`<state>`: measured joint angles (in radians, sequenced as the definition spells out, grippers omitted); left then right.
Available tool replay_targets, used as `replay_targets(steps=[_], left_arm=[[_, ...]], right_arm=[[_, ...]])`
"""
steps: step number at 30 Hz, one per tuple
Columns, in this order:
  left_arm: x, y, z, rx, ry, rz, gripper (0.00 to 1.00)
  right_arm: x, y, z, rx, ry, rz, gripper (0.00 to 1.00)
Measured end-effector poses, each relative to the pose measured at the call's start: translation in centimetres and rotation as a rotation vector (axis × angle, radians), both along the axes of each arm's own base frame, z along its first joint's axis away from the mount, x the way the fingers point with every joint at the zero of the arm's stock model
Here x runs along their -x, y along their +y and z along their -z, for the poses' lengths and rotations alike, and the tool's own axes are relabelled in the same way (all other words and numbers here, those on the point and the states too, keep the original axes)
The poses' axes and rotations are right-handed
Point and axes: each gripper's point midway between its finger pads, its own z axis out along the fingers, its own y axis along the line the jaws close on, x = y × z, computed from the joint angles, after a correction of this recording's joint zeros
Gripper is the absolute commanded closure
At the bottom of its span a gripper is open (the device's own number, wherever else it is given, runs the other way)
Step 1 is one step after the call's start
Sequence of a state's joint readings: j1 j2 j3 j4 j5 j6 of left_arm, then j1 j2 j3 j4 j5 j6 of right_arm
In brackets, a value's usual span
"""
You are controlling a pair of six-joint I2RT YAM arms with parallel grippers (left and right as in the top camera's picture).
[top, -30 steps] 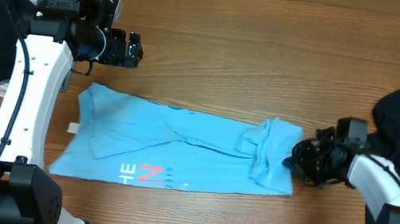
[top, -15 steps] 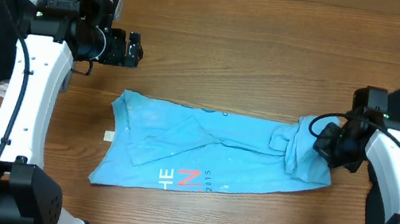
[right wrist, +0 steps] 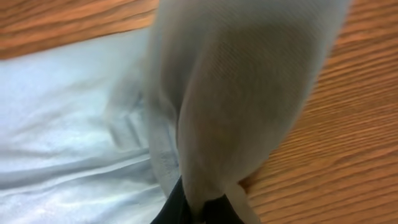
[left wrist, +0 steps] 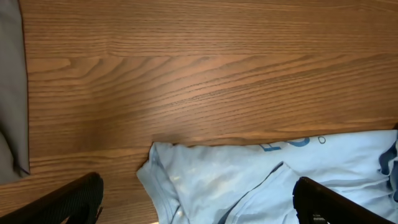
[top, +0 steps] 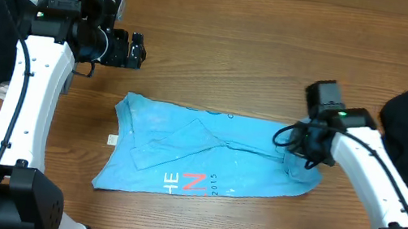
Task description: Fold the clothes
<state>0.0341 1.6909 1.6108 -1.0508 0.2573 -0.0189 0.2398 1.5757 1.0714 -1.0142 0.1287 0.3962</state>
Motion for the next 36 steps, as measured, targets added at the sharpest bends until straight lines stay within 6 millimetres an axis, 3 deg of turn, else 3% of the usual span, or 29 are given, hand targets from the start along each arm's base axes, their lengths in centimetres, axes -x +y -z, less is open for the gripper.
replay_targets(steps=[10, 19, 20, 23, 26, 29, 33, 36], left_arm=[[-0.1, 0.0, 0.0, 0.000, -0.004, 0.000, 0.00], [-0.1, 0.0, 0.0, 0.000, -0.004, 0.000, 0.00], [-0.1, 0.0, 0.0, 0.000, -0.004, 0.000, 0.00], [-0.1, 0.0, 0.0, 0.000, -0.004, 0.000, 0.00], [-0.1, 0.0, 0.0, -0.001, -0.004, 0.000, 0.00], [-0.1, 0.0, 0.0, 0.000, -0.004, 0.000, 0.00], [-0.1, 0.0, 0.0, 0.000, -0.004, 0.000, 0.00], [-0.1, 0.0, 0.0, 0.000, -0.004, 0.000, 0.00]], right_arm=[[0.7, 5.9, -0.2, 0.000, -0.047, -0.133, 0.96], [2.2, 9.3, -0.2, -0.035, -0.048, -0.190, 0.95], [2.3, 9.6, -0.2, -0.041, -0.048, -0.196, 0.90], [2.4, 10.5, -0.2, -0.067, -0.051, -0.205, 0.60], [2.3, 11.1, -0.2, -0.097, -0.055, -0.205, 0.45], [2.3, 11.5, -0.2, -0.118, -0.053, -0.202, 0.50], [2.0, 11.9, -0.3, -0.137, -0.067, -0.203, 0.64], [2.0, 11.8, -0.5, -0.137, -0.063, -0.200, 0.67]])
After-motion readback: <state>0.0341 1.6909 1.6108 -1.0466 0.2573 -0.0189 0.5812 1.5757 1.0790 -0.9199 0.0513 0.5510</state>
